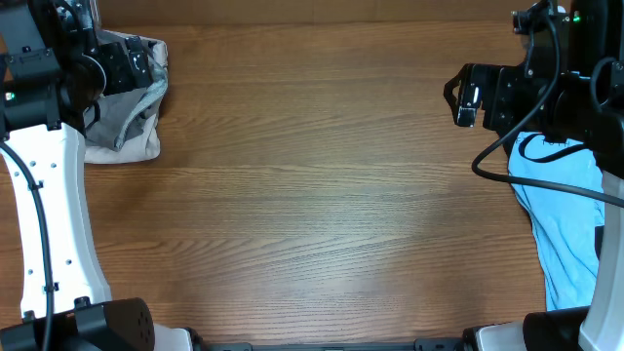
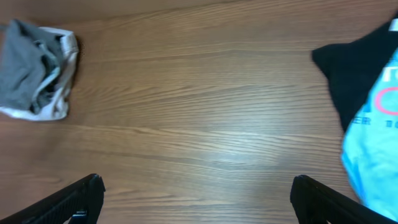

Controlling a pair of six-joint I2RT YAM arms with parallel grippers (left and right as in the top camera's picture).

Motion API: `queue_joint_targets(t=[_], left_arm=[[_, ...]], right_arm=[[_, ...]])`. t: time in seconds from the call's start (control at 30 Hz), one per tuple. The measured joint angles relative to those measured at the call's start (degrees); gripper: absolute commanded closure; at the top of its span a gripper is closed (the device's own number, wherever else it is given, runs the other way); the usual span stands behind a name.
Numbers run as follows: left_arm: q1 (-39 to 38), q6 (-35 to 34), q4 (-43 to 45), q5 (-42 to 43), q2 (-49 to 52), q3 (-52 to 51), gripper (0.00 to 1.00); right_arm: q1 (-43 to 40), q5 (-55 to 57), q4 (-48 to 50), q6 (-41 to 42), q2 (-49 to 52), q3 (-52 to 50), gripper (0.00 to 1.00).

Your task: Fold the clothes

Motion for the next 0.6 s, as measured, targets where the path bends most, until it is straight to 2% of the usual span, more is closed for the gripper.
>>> queue_joint_targets(t=[0.1,0.3,0.47,0.6], left_arm=[[0.0,0.0,0.0,0.0,0.0,0.0,0.0],[0.0,0.0,0.0,0.0,0.0,0.0,0.0],[0.0,0.0,0.0,0.0,0.0,0.0,0.0],[0.0,0.0,0.0,0.0,0.0,0.0,0.0]], right_arm=[[0.0,2.2,0.6,0.0,-0.1,0.0,0.0],[0.0,2.4,15.6,-0.2,-10.8,-12.8,0.0],[0.0,2.6,30.6,-1.2,-27.3,-33.0,0.0],[-0.1,2.8,47.7,-2.9,-40.2,-55.4,0.0]])
